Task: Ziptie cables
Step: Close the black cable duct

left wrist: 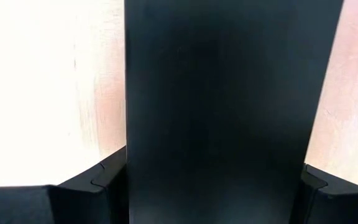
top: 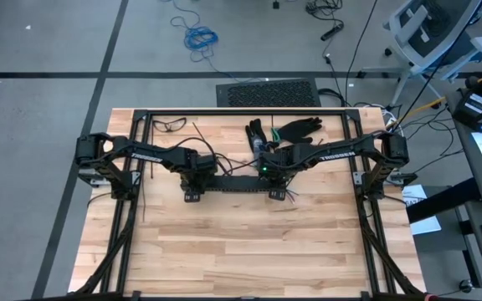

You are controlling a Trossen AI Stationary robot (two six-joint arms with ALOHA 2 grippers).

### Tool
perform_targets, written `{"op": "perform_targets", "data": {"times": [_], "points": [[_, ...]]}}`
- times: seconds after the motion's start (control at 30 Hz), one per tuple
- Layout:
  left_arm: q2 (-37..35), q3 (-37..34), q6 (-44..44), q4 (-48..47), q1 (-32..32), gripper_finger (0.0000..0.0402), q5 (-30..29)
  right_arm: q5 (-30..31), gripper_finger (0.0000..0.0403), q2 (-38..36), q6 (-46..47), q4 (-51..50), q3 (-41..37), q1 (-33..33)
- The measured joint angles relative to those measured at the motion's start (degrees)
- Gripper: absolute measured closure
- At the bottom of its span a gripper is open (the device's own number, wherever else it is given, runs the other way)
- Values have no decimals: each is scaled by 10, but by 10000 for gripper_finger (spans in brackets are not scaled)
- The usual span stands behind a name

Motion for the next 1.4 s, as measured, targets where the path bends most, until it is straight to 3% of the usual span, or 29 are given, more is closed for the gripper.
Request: {"op": "perform_targets", "data": {"times": [0.3,0.6,1.4], "points": [[0,1,18,3,0,170,-1,0,403,0,0,-4,0,0],[0,1,17,5,0,154,4,0,403,0,0,-5,0,0],[0,1,18,5,0,165,4,0,403,2,-4,34,-2,0]]}}
